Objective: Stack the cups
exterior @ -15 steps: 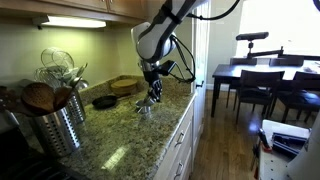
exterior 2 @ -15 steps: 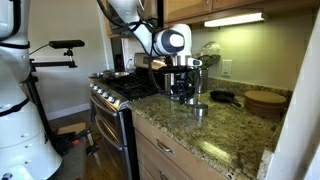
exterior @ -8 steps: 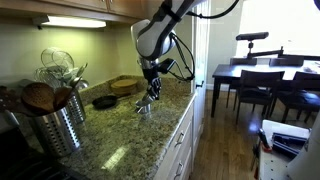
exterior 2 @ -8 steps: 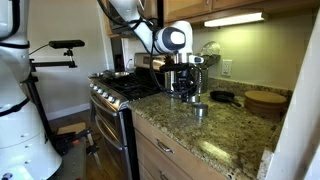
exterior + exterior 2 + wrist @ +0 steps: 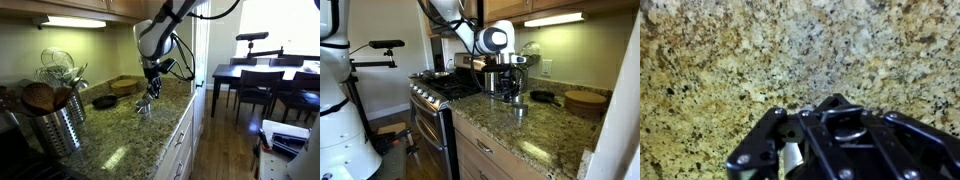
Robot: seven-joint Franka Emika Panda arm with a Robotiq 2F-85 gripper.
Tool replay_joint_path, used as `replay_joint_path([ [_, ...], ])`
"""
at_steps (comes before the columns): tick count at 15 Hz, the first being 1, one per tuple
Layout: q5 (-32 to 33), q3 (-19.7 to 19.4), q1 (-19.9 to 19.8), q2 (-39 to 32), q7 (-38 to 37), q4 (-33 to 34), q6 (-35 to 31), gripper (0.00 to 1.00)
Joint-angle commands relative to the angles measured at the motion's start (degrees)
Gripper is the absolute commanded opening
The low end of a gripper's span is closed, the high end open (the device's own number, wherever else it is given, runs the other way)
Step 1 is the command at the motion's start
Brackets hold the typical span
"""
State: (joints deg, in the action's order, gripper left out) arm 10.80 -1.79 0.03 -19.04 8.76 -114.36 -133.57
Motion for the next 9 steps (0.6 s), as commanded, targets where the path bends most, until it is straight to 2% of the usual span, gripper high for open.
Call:
replay_joint_path([
  [1, -0.2, 0.0, -0.5, -0.8, -1.5, 0.6, -1.5, 0.07],
  [9, -0.9, 0.3, -0.4, -3.5, -2.0, 2.8, -2.2, 0.07],
])
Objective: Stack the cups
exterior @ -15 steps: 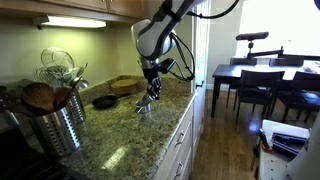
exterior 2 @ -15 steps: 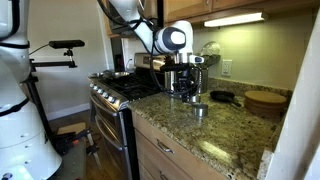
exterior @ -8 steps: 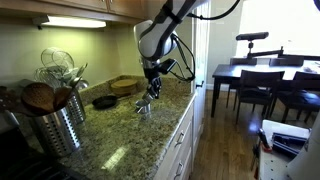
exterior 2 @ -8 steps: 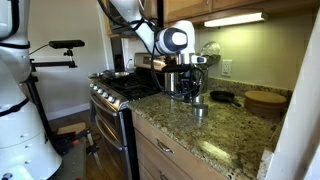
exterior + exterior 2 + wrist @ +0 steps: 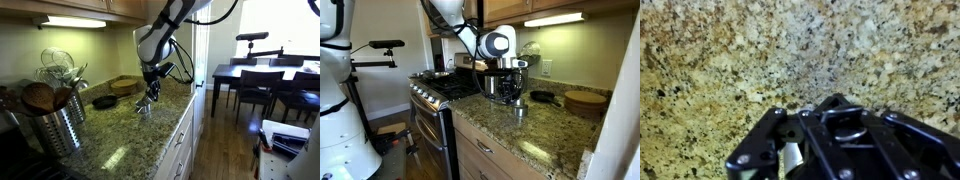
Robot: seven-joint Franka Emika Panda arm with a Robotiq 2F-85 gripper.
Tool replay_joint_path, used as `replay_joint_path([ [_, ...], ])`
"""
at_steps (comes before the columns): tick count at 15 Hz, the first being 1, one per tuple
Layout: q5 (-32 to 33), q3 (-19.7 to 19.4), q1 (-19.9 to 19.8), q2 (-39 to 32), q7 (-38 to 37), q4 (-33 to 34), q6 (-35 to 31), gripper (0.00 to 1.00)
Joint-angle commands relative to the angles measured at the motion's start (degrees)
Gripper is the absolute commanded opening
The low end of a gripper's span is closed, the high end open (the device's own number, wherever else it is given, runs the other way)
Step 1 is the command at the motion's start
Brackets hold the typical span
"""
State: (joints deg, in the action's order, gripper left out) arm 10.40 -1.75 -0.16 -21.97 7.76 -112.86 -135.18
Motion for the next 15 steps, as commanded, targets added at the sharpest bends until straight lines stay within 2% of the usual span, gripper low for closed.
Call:
replay_joint_path([
  [1, -0.5, 0.2, -0.2, -1.0, -1.0, 1.9, -0.6, 0.07],
  [15, -3.0, 0.9, -0.5, -6.2, -0.4, 7.4, -0.2, 0.07],
])
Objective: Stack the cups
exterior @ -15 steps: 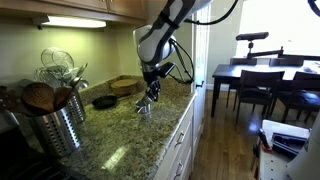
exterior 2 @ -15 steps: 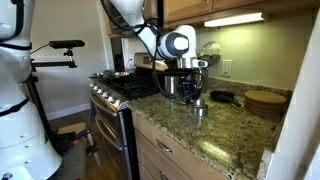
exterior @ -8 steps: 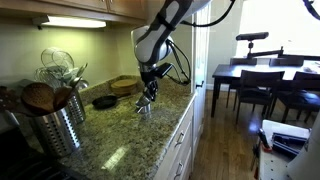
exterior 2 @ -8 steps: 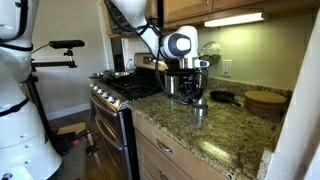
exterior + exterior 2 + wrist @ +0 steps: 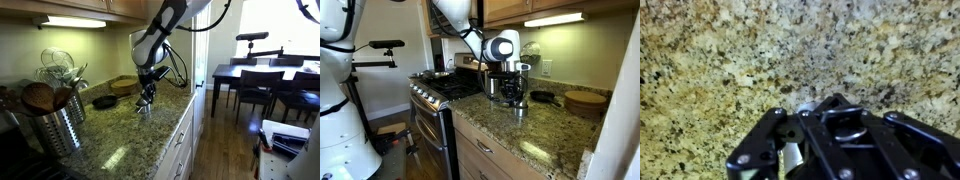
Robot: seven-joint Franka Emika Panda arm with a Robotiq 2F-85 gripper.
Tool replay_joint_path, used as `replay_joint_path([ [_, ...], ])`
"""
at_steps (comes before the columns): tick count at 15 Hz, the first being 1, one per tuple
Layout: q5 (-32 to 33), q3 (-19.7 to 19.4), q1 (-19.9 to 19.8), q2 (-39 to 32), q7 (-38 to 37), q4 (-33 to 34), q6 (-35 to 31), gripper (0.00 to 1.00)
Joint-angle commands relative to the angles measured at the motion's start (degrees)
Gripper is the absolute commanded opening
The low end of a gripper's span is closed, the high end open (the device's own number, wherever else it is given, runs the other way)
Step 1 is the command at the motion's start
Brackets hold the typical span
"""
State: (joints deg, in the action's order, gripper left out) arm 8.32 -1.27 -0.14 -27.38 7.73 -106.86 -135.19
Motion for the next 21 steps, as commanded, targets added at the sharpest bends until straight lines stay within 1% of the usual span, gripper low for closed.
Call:
replay_joint_path([
  [1, -1.0, 0.4, -0.5, -1.0, -0.4, 1.6, -0.2, 0.07],
  [3, -1.2, 0.4, -0.5, -1.3, -0.4, 1.9, 0.0, 0.08],
  [4, -1.3, 0.4, -0.5, -1.4, -0.4, 2.0, 0.0, 0.15],
  [6, -1.4, 0.4, -0.5, -1.7, -0.4, 2.3, 0.1, 0.37],
  [9, -1.4, 0.4, -0.5, -1.8, -0.5, 2.5, 0.2, 0.55],
  [14, -1.2, 0.3, -0.4, -1.3, -0.6, 2.2, 0.3, 0.88],
  [16, -1.1, 0.2, -0.3, -0.8, -0.7, 1.7, 0.2, 0.99],
  [21, -1.1, 0.2, -0.2, 0.0, -1.0, 0.6, 0.6, 1.00],
])
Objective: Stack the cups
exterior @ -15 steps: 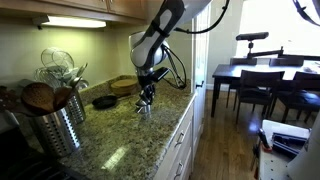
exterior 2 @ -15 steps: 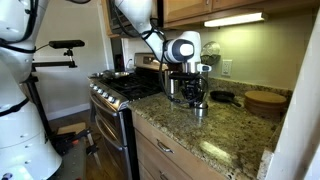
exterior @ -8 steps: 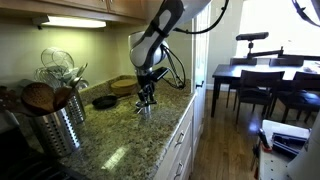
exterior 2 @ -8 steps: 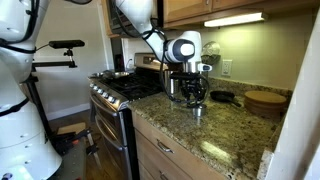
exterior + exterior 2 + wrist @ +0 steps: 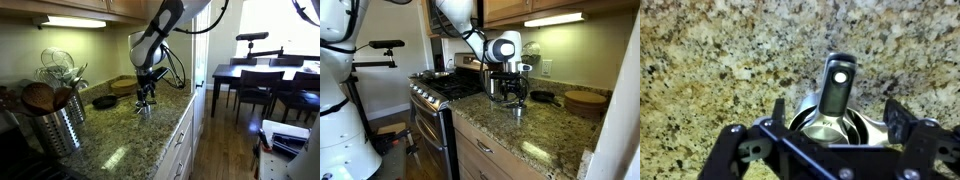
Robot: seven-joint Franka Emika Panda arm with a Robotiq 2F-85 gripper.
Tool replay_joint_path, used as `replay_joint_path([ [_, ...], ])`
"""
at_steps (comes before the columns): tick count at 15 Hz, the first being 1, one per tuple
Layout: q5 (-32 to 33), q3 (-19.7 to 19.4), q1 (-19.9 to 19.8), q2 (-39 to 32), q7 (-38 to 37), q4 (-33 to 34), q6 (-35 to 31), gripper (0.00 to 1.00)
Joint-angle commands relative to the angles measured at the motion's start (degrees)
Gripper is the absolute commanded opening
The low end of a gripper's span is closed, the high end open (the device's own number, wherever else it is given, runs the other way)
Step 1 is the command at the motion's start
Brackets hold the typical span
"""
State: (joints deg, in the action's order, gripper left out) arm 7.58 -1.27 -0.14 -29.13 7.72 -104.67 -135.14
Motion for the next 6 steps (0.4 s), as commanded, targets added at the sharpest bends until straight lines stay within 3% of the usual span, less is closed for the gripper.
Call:
replay_joint_path([
  [1, -0.4, 0.2, -0.1, 1.9, -1.1, -1.9, 0.7, 1.00],
  [6, 0.1, 0.2, -0.2, 0.0, -0.3, -0.3, 0.4, 1.00],
])
